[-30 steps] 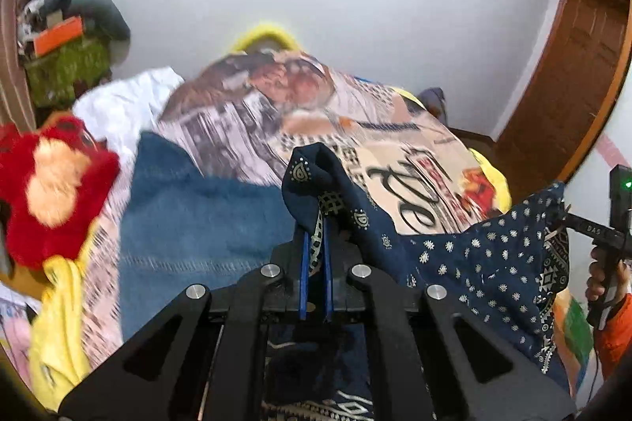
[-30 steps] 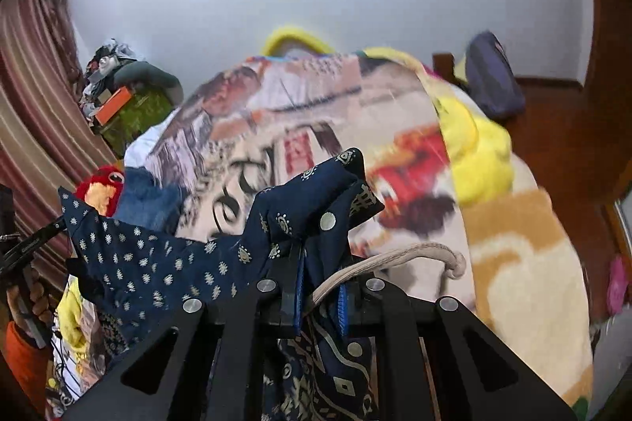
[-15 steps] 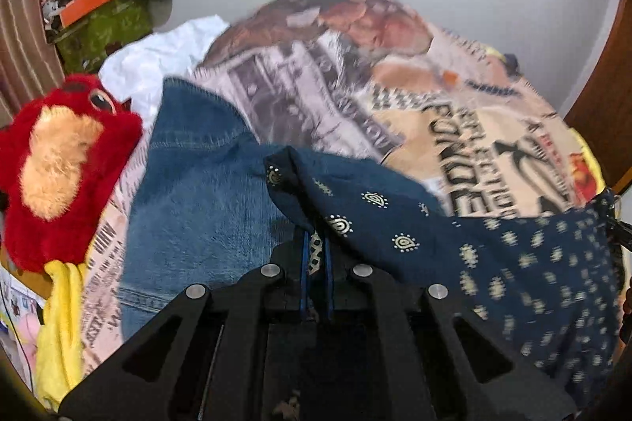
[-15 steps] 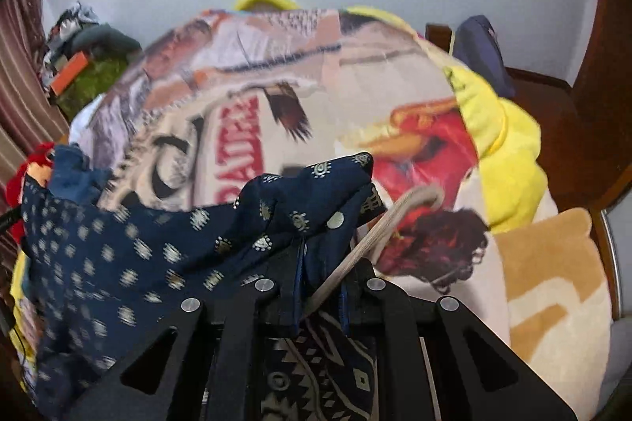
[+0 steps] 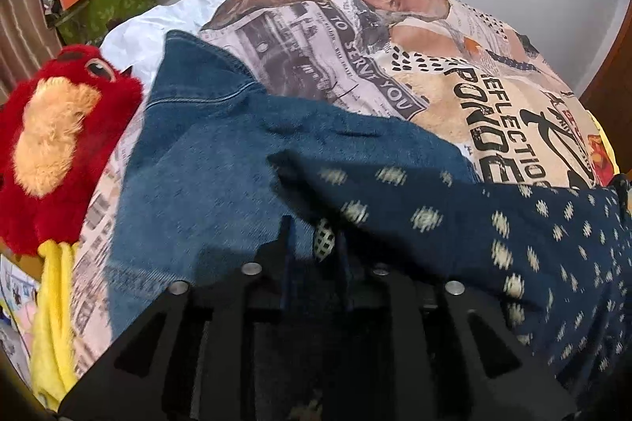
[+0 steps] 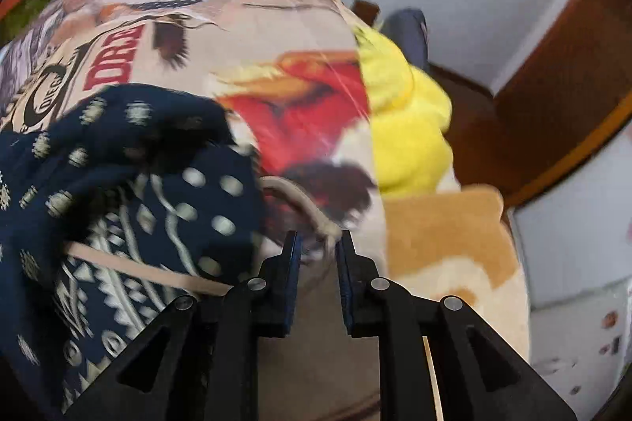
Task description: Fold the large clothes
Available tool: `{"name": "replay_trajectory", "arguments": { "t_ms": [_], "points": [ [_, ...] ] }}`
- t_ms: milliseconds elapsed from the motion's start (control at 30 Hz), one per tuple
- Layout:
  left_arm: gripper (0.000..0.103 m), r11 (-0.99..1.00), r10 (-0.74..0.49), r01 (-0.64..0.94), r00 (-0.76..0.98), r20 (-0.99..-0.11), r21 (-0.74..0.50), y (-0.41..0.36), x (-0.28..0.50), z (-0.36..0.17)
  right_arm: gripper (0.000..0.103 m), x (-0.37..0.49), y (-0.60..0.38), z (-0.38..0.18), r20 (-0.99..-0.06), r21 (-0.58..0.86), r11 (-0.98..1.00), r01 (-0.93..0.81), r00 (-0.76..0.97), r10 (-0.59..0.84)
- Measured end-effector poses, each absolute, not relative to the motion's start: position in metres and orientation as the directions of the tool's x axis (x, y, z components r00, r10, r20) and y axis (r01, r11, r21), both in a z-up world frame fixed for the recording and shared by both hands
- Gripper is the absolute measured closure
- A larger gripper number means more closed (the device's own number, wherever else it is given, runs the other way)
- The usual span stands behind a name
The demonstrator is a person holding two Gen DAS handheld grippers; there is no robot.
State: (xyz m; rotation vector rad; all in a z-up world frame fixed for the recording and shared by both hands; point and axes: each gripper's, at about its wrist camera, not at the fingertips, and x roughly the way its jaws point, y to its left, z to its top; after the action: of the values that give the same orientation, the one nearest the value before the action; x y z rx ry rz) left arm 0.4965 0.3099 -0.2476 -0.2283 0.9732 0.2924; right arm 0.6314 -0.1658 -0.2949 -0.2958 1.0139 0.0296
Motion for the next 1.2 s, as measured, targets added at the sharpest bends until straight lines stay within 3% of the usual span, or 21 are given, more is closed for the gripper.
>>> {"name": "replay_trajectory", "arguments": {
  "t_ms": [100,200,467,533,733,967,1067,1133,1200],
  "points": [
    [0.076,0.934,0.137,-0.350,0.529,-0.838,-0.068,0.311,0.482,-0.237,0.090,0.628,-0.185,-0.289,-0.855,-0.210,0.970,-0.119,0.505,-0.123],
    [0.074,0.937,0.139,-0.343,0.541,-0.830,-0.066,0.309,0.465,-0.221,0.090,0.612,-0.199,-0.271,-0.869,-0.117,0.985,-0.129,0.493,-0.038],
    [0.054,0.963,0.141,-0.268,0.611,-0.779,-0.036,0.277,0.402,-0.169,0.090,0.523,-0.190,-0.202,-0.818,-0.017,0.959,-0.284,0.556,0.150],
    [0.053,0.971,0.143,-0.238,0.624,-0.768,-0.012,0.265,0.384,-0.161,0.090,0.492,-0.186,-0.193,-0.819,0.014,0.946,-0.325,0.539,0.197],
    [0.044,0.985,0.114,-0.172,0.644,-0.756,0.002,0.232,0.336,-0.153,0.090,0.418,-0.181,-0.219,-0.875,0.148,0.922,-0.358,0.387,0.291],
    [0.043,0.990,0.089,-0.138,0.627,-0.774,0.002,0.209,0.293,-0.167,0.090,0.346,-0.187,-0.253,-0.918,0.116,0.908,-0.401,0.306,0.253],
    [0.043,0.990,0.085,-0.141,0.615,-0.784,-0.003,0.206,0.277,-0.176,0.090,0.333,-0.191,-0.261,-0.909,0.035,0.919,-0.392,0.371,0.193],
    [0.043,0.989,0.091,-0.145,0.604,-0.792,0.003,0.207,0.268,-0.181,0.071,0.329,-0.194,-0.265,-0.903,-0.059,0.933,-0.354,0.417,0.101],
    [0.043,0.988,0.082,-0.152,0.588,-0.805,-0.010,0.208,0.255,-0.188,0.012,0.325,-0.203,-0.267,-0.876,-0.157,0.948,-0.278,0.482,-0.004]
  ]
}}
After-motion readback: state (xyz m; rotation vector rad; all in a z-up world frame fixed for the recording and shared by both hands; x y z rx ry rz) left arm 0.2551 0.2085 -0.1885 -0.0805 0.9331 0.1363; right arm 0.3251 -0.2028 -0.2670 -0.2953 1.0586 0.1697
